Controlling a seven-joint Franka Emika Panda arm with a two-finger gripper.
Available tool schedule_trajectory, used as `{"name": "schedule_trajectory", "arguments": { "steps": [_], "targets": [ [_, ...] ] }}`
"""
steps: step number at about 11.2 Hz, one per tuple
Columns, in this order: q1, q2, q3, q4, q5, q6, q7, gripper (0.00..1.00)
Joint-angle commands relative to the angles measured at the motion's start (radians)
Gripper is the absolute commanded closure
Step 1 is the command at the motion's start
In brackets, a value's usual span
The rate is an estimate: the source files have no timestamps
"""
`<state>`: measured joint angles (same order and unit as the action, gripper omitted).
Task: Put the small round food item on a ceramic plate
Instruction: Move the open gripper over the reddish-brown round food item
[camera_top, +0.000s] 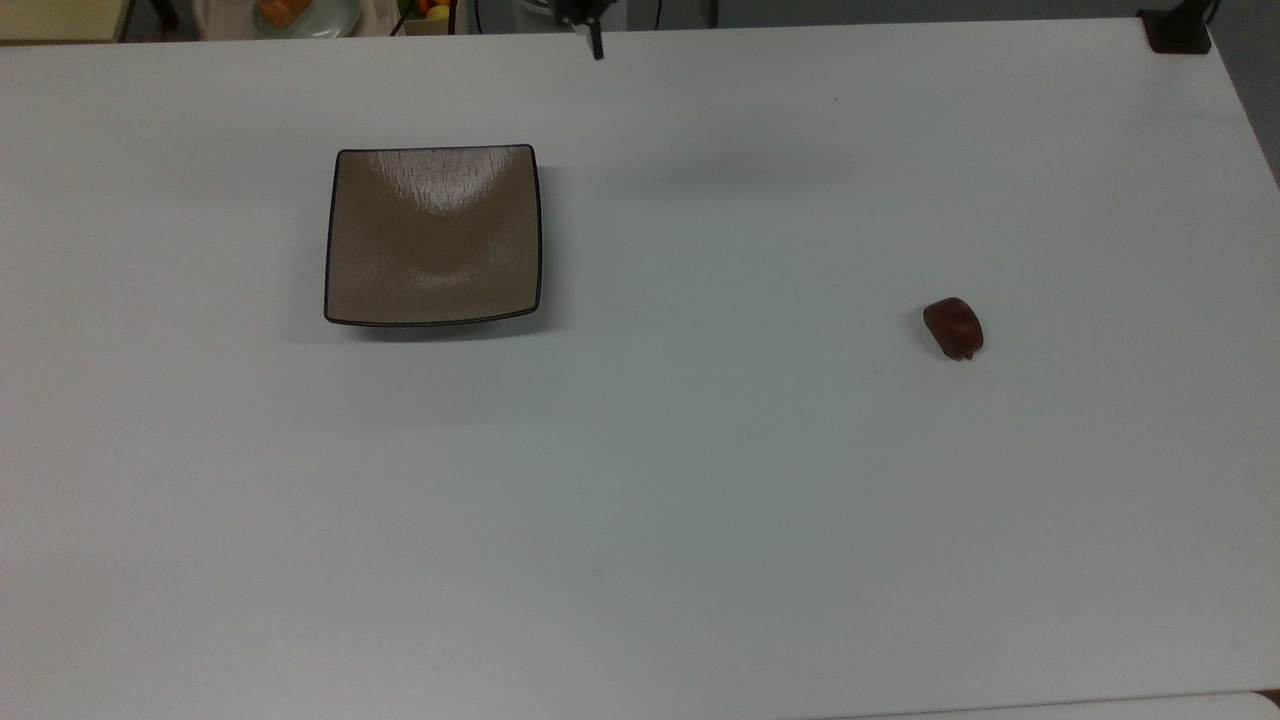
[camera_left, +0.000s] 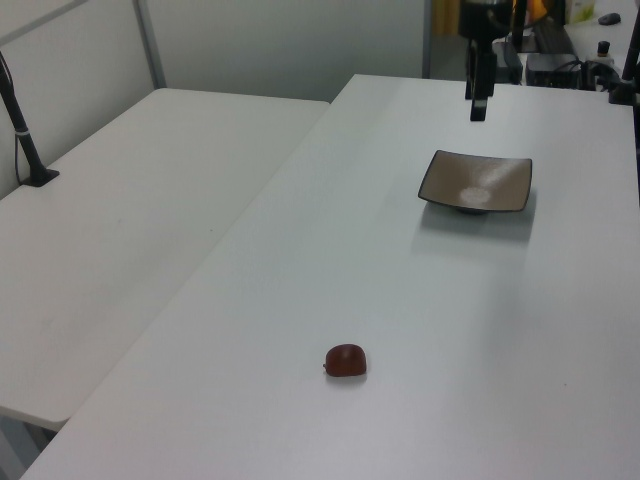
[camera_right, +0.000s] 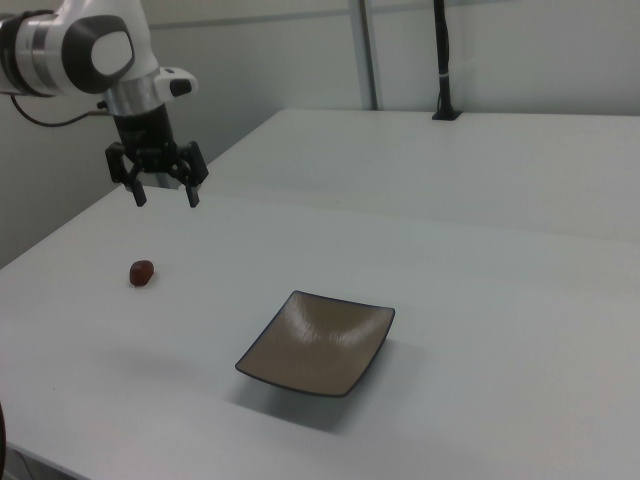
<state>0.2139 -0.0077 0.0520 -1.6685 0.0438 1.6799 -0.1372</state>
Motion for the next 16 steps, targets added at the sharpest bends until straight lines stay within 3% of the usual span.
{"name": "schedule_trajectory", "arguments": {
  "steps": [1, 3, 9, 16],
  "targets": [
    [-0.018, 0.069, 0.067, 0.025, 0.018, 0.027, -0.030, 0.00],
    [-0.002, 0.118, 0.120, 0.056, 0.008, 0.034, -0.004, 0.00],
    [0.142, 0.326, 0.121, 0.252, -0.018, 0.122, 0.299, 0.00],
    [0.255, 0.535, 0.121, 0.300, -0.146, 0.351, 0.450, 0.00]
  ]
}}
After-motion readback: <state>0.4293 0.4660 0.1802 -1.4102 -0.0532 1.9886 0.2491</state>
